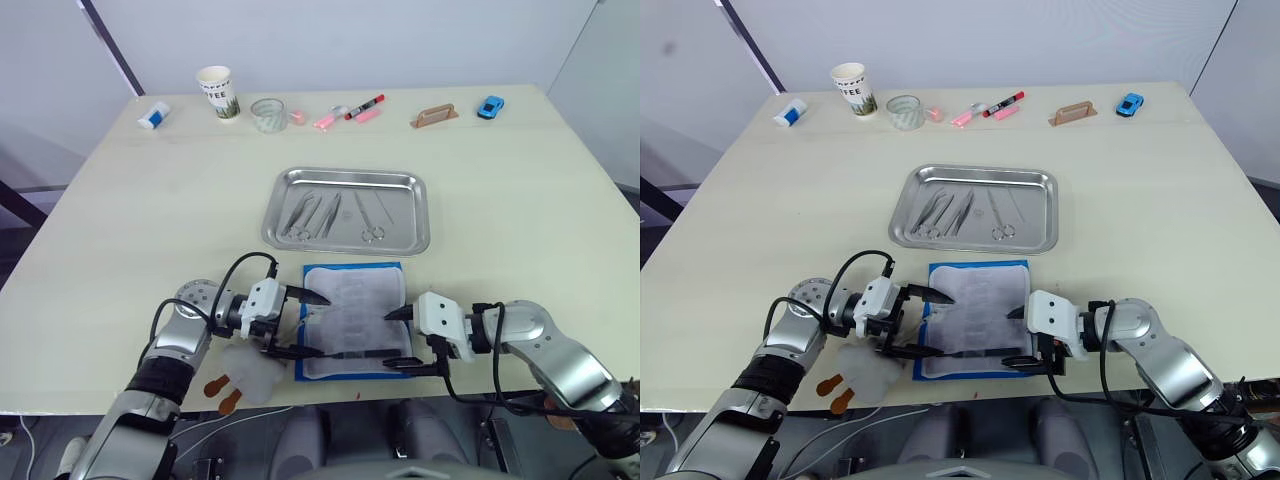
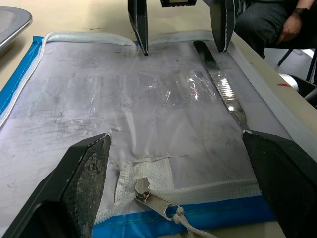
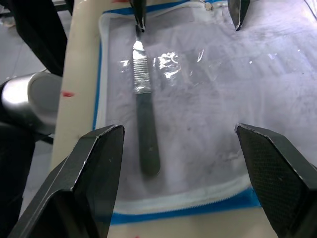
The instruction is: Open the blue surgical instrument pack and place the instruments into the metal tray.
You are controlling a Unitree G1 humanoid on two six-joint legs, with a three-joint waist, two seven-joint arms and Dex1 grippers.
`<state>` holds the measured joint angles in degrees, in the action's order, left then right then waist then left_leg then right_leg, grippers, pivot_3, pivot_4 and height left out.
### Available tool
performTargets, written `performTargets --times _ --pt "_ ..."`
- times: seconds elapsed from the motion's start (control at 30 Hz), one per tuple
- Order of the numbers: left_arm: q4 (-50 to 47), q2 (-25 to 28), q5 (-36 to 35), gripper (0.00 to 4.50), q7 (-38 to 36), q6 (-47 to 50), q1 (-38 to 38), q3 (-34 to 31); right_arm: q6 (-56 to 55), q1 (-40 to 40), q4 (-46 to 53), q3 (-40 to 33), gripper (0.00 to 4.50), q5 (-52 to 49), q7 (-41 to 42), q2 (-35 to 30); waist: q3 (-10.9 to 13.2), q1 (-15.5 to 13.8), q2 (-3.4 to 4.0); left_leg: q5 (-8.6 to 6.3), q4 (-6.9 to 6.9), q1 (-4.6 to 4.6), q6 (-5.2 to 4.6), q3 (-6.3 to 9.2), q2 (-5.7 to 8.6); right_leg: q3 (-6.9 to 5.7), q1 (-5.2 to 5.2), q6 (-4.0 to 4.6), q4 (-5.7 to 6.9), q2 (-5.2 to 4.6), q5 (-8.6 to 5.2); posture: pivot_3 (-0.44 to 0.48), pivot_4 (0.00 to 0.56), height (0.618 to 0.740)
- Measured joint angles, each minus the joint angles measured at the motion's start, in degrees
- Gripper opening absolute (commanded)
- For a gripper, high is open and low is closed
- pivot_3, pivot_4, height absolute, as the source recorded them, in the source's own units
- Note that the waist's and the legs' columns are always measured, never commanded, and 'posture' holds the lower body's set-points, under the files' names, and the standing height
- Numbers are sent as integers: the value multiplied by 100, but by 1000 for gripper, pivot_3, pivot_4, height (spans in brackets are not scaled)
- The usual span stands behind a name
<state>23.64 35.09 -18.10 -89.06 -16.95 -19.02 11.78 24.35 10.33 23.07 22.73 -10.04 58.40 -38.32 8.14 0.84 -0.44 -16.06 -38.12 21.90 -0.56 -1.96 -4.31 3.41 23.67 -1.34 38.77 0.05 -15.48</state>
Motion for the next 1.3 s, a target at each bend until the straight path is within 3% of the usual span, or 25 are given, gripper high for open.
performTargets --times 0.1,0.2,0.4,1.3 --pt "0 3 0 4500 0 4 0 0 -3 9 -51 7 3933 54 -4 34 0 0 0 0 0 -1 0 0 0 0 0 6 0 0 4 0 150 737" --pt "0 4 0 4500 0 4 1 0 -8 15 -57 20 3208 75 -2 37 0 1 0 0 0 -1 0 0 0 0 0 6 0 0 4 0 150 737" --pt "3 16 1 4500 0 5 4 0 -160 64 -59 225 119 200 167 15 -3 5 -3 0 0 -5 0 0 0 1 -2 6 2 2 4 0 150 737" --pt "5 18 0 4500 -2 4 -9 12 309 251 372 366 27 342 180 -108 -3 -1 -5 0 -1 -3 0 1 -1 1 -2 8 2 3 5 0 150 737"
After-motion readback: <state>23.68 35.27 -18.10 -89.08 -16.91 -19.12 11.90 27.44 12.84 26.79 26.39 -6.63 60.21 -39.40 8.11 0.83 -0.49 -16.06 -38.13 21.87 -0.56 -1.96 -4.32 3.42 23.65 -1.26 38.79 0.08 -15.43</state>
